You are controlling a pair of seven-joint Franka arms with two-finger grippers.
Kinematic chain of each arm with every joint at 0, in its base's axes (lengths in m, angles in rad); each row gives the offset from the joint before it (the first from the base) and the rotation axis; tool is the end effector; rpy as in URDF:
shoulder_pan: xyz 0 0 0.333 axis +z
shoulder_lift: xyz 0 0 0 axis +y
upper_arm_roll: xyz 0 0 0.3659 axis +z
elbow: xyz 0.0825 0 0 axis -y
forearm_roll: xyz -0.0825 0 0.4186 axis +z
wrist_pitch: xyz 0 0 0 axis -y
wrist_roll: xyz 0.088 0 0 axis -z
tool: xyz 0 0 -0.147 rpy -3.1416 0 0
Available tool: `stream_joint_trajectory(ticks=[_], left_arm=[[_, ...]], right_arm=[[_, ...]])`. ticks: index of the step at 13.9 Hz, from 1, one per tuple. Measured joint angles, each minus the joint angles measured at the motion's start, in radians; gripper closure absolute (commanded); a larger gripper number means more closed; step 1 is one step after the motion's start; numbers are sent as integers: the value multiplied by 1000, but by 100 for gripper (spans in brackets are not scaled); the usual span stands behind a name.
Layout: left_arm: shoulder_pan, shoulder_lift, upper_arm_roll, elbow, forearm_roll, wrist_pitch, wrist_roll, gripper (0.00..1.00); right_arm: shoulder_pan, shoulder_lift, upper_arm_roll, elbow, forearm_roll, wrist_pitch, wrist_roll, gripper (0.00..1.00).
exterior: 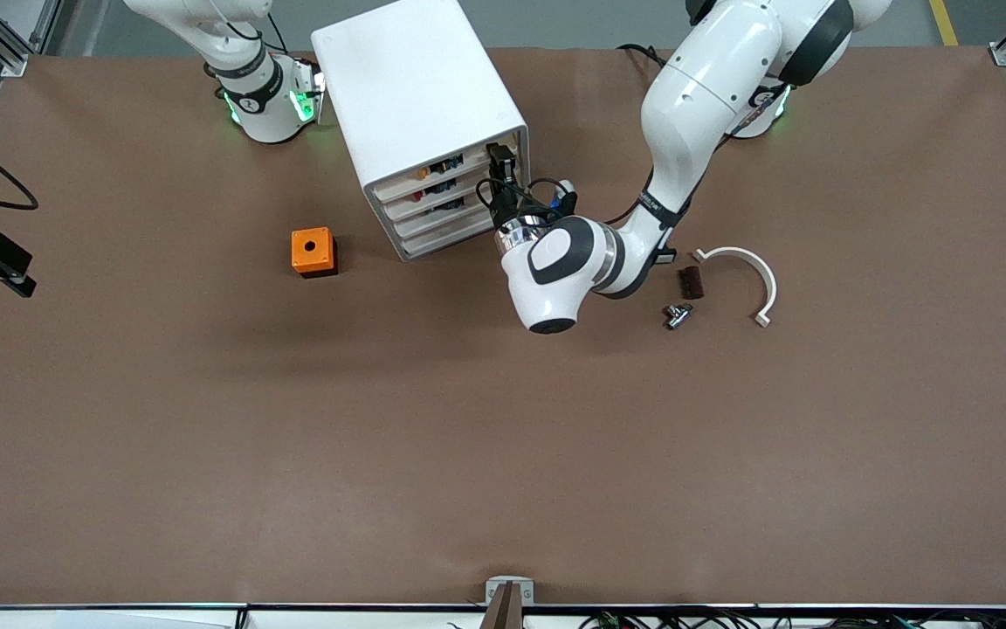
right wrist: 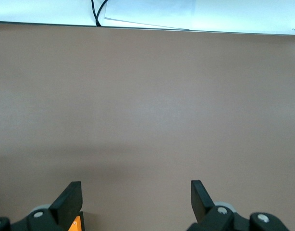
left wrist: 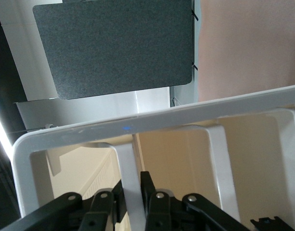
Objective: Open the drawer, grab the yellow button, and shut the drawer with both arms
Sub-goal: 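Grasp the drawer handle with the left gripper, then pull the drawer open with the left gripper while the right gripper approaches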
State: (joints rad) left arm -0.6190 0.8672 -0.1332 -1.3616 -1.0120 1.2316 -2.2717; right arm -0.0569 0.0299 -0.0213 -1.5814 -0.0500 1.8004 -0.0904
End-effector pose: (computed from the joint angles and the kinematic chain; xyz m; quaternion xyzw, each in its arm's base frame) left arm 0.4243 -0.5614 0.2428 -0.4886 -0.5635 0.5498 0.3760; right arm 0.6267 -0.0551 0.6341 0.9952 0.0095 0.0919 0.0329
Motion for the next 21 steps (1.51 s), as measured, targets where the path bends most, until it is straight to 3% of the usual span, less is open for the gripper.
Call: stream_joint_trajectory(ticks=[8,21], left_arm=[[20,0,3,1,-21,1,-6,85],[178,0,14,15,-48,10,-6,78]], right_arm=[[0,0,0,0,0,0,0,0],[56,52,16,-4,1,-1,23,0]])
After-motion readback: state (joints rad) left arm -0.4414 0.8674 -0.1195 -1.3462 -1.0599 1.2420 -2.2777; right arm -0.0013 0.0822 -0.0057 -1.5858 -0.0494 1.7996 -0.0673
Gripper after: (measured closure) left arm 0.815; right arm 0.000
